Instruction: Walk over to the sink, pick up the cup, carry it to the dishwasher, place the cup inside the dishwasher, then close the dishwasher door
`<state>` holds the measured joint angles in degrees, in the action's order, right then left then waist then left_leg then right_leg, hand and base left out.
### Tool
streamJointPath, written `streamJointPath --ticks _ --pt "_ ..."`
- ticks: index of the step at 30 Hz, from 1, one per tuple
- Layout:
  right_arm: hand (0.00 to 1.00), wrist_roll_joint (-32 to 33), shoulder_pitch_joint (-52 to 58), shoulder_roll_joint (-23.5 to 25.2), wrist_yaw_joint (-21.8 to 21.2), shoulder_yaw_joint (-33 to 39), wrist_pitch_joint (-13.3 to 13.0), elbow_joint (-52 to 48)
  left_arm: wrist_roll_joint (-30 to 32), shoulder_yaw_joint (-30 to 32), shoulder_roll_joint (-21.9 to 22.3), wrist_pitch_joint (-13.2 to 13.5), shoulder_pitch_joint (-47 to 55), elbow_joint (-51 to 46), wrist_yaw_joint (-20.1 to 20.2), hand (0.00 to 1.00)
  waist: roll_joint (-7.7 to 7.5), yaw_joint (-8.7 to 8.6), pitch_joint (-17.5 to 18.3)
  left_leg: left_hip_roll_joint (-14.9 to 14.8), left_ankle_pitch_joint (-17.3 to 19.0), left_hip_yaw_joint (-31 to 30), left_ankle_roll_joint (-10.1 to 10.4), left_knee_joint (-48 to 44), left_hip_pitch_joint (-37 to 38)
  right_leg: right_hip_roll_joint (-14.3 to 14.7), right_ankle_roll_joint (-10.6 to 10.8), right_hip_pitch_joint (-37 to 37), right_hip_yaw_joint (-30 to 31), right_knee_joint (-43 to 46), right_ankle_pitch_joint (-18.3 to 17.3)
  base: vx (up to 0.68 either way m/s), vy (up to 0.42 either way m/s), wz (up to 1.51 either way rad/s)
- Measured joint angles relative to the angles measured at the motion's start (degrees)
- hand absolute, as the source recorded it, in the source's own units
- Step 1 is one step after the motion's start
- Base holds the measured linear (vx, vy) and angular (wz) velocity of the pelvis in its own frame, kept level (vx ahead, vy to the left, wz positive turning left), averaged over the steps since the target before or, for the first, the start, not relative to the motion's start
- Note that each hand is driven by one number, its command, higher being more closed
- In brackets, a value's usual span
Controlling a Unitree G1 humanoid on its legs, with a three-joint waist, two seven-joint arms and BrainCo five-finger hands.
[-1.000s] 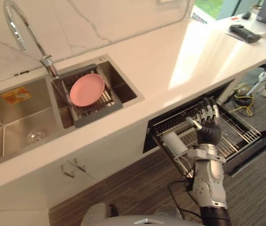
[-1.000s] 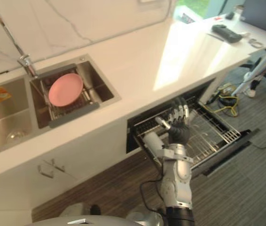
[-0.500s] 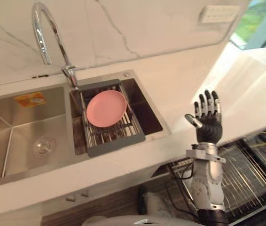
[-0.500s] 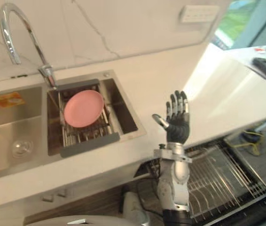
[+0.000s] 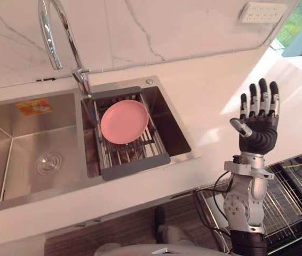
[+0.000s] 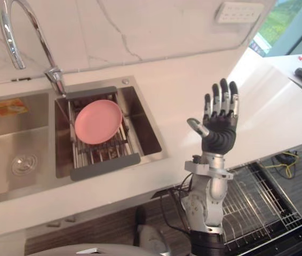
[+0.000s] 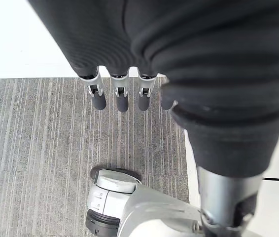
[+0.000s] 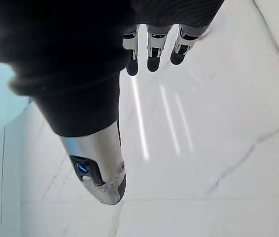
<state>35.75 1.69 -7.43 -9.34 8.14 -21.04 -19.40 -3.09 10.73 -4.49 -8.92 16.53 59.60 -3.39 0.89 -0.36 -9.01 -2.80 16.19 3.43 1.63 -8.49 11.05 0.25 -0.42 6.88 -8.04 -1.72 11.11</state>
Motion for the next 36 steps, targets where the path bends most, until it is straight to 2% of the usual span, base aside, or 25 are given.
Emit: streamJointPath --ticks 1,6,7,13,14,17,18,19,20,21,22,23,24,25,27,29,31,36 --pt "0.00 1.92 0.72 0.02 -2.42 -0.02 2.25 0.11 0.06 -0.12 -0.21 -0.02 0.00 -0.01 -0.08 0.00 -0.27 0.02 0.16 0.08 0.01 0.13 0.02 0.58 -0.01 -0.01 0.03 -1.00 -0.20 -2.40 1.25 -0.02 0.029 0.05" --pt "0.00 2.02 1.86 -0.02 -6.92 -0.08 6.36 0.23 2.17 -0.92 -1.22 -0.96 -0.73 -0.39 -0.31 0.00 -0.38 0.41 0.26 -0.22 0.23 1.18 0.36 1.70 -0.03 -0.04 0.01 -0.96 -0.61 -3.02 1.86 -0.02 0.026 0.06" --pt "0.00 -0.18 3.89 -0.06 -8.26 -0.89 10.04 0.27 2.22 -4.42 -3.54 -2.44 -3.96 -0.41 -1.21 0.00 -0.42 0.52 0.31 -0.73 0.05 6.17 0.71 1.60 0.41 -1.06 0.63 -2.05 -1.77 -2.98 2.06 0.00 0.000 0.00" --pt "0.00 -0.16 3.82 -0.03 -8.10 -1.70 10.01 1.84 1.97 -4.32 -3.51 -2.46 -3.95 -0.37 -1.19 0.00 -0.50 0.94 0.25 -1.06 0.26 6.28 1.05 -0.29 -0.06 -1.06 0.62 -2.48 -1.80 -3.02 1.80 0.00 0.001 0.01" --pt "0.00 -0.15 3.68 -0.02 -7.47 -2.77 10.01 4.22 0.71 -4.04 -3.52 -2.48 -3.94 -0.26 -1.20 0.00 -0.53 1.30 0.20 -1.53 0.76 6.52 1.87 -2.99 -0.36 -1.00 0.43 -3.46 -1.92 -3.33 0.88 0.00 0.008 0.05" --pt "0.00 -0.15 3.34 -0.09 -6.05 -4.60 10.04 5.26 -2.84 -2.77 -3.48 -2.58 -3.95 -0.21 -1.18 0.00 -0.77 2.03 0.03 -1.51 0.97 6.44 2.40 -9.89 -2.58 -1.84 0.39 -4.70 -1.92 -3.36 0.55 -0.02 0.013 0.06" --pt "0.00 -0.14 2.53 -0.12 -4.65 -5.43 10.03 5.25 -5.41 -1.76 -3.17 -2.77 -3.89 0.08 -1.17 0.00 -1.54 2.21 -0.33 -1.08 1.01 5.91 2.39 -14.55 -4.88 -3.12 0.40 -5.01 -1.82 -3.37 0.48 -0.09 0.052 0.11" --pt "0.00 -0.14 1.54 -0.23 -2.98 -5.81 9.95 5.24 -8.05 -1.61 -2.81 -3.15 -3.83 0.16 -1.14 0.00 -1.30 2.34 -0.26 -1.45 3.43 5.79 0.28 -14.15 -6.11 -3.77 0.57 -4.94 -1.81 -3.39 0.48 -0.11 0.058 0.11" --pt "0.00 -0.16 1.16 -0.33 -1.95 -5.81 9.92 5.24 -9.15 -1.55 -2.47 -3.43 -3.84 0.13 -1.18 0.00 -0.80 2.17 -0.06 -1.97 3.71 5.75 0.29 -12.06 -6.09 -3.83 0.76 -4.71 -2.12 -3.39 0.54 -0.15 0.061 0.02" --pt "0.00 -0.22 0.41 -0.41 0.02 -5.85 9.78 5.52 -10.85 -1.01 -1.90 -4.01 -3.85 0.25 -1.08 0.00 -0.16 2.37 -0.32 -2.46 1.37 6.50 1.73 -8.23 -5.78 -3.43 1.54 -4.42 -2.46 -3.39 0.80 -0.14 0.039 -0.16" --pt "0.00 -0.28 0.42 -0.13 1.41 -6.53 9.82 5.86 -12.11 0.12 -0.92 -4.39 -3.76 0.29 -1.05 0.00 1.10 2.54 0.06 -2.76 0.45 7.73 1.30 -6.08 -5.10 -3.60 2.69 -4.67 -2.53 -2.96 -0.62 -0.07 0.076 -0.20" --pt "0.00 -1.20 0.44 0.01 3.22 -7.22 9.77 5.94 -13.59 0.45 -0.69 -4.57 -3.39 0.74 -1.30 0.00 1.16 2.10 0.07 -2.67 -1.89 8.22 1.29 -3.65 -4.23 -4.20 2.29 -4.62 -4.47 -0.71 -0.91 0.03 0.066 -0.16" --pt "0.00 -2.18 0.45 -0.01 4.00 -7.43 9.76 6.01 -14.21 0.43 -1.12 -4.69 -3.29 0.69 -1.32 0.00 0.76 1.89 0.12 -2.30 -2.69 8.48 1.06 -2.31 -3.69 -4.59 2.33 -5.01 -5.02 0.19 -1.13 0.13 0.078 -0.18" --pt "0.00 -3.68 -0.20 -0.19 5.14 -7.35 9.77 7.10 -14.89 0.48 -1.86 -5.06 -3.39 0.69 -1.33 0.00 -0.43 2.53 0.69 -1.66 -3.60 9.38 1.13 -0.92 -3.85 -4.90 2.39 -5.29 -5.14 -2.14 -0.74 0.10 0.023 -0.19" --pt "0.00 -4.65 -0.30 -0.30 6.23 -7.31 9.77 7.08 -14.87 0.41 -2.15 -5.28 -3.36 0.75 -1.23 0.00 -1.05 2.50 0.63 -1.51 -3.92 9.44 1.17 -0.29 -3.66 -4.78 2.56 -5.57 -5.22 -3.38 0.29 0.03 0.001 -0.09" --pt "0.00 -4.70 -0.28 -0.57 6.83 -7.24 10.07 7.09 -14.86 0.38 -1.24 -5.63 -3.68 0.83 -1.36 0.00 0.14 2.08 0.15 -1.66 -3.83 9.46 1.33 0.11 -3.32 -4.49 2.60 -5.55 -5.14 -3.40 0.19 0.04 0.012 -0.04" --pt "0.00 -6.26 -0.28 -0.63 7.14 -7.18 10.11 7.11 -14.86 0.34 -1.06 -5.84 -3.73 0.86 -1.49 0.00 0.57 2.01 0.19 -1.79 -3.96 9.50 1.56 0.81 -2.51 -4.14 2.60 -5.55 -5.03 -3.41 0.20 0.06 0.005 -0.08" --pt "0.00 -13.04 -0.29 -2.28 9.09 -6.90 11.10 7.11 -14.80 0.33 -1.25 -6.26 -3.77 0.87 -2.24 0.00 0.14 1.95 0.02 -1.91 -3.85 10.05 1.69 1.08 -1.76 -3.94 2.65 -5.71 -4.68 -3.44 0.17 0.02 0.022 -0.06"
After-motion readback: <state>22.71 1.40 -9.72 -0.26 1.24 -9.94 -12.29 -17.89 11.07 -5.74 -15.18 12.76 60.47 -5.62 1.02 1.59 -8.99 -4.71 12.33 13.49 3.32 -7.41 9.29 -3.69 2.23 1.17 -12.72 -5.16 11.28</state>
